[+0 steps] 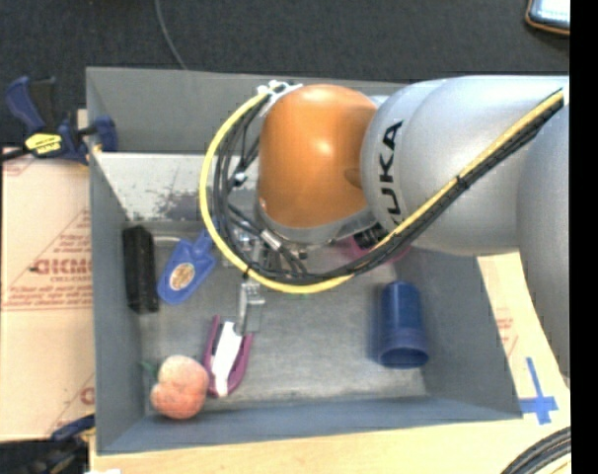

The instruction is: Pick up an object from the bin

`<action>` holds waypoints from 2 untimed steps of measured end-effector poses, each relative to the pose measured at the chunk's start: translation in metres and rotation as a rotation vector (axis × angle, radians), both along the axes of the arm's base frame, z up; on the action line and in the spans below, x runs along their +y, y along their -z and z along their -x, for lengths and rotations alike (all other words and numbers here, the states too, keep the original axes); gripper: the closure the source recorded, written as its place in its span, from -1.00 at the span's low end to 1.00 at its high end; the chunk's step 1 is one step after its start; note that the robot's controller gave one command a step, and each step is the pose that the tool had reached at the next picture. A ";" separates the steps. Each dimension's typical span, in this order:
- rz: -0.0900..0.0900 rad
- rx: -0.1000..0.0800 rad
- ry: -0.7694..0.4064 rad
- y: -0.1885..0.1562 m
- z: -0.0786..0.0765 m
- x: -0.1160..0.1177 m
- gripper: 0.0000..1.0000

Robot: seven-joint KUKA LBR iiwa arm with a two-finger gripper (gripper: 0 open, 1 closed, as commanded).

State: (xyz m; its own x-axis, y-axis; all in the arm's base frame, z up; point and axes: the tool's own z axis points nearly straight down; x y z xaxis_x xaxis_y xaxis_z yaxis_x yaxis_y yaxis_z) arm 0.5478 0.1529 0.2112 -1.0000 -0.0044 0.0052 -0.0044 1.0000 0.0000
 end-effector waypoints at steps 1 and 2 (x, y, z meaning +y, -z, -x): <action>-0.001 -0.008 0.005 -0.005 -0.002 -0.001 -1.00; -0.002 -0.010 -0.178 0.117 0.057 0.034 -1.00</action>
Offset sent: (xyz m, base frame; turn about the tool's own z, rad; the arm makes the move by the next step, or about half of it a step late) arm -0.0696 0.0417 -0.1412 -0.2146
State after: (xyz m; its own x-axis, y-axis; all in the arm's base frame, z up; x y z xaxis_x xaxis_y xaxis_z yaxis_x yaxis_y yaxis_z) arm 0.4911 0.1870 0.0944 -0.9834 -0.1816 -0.0046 -0.1816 0.9834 0.0011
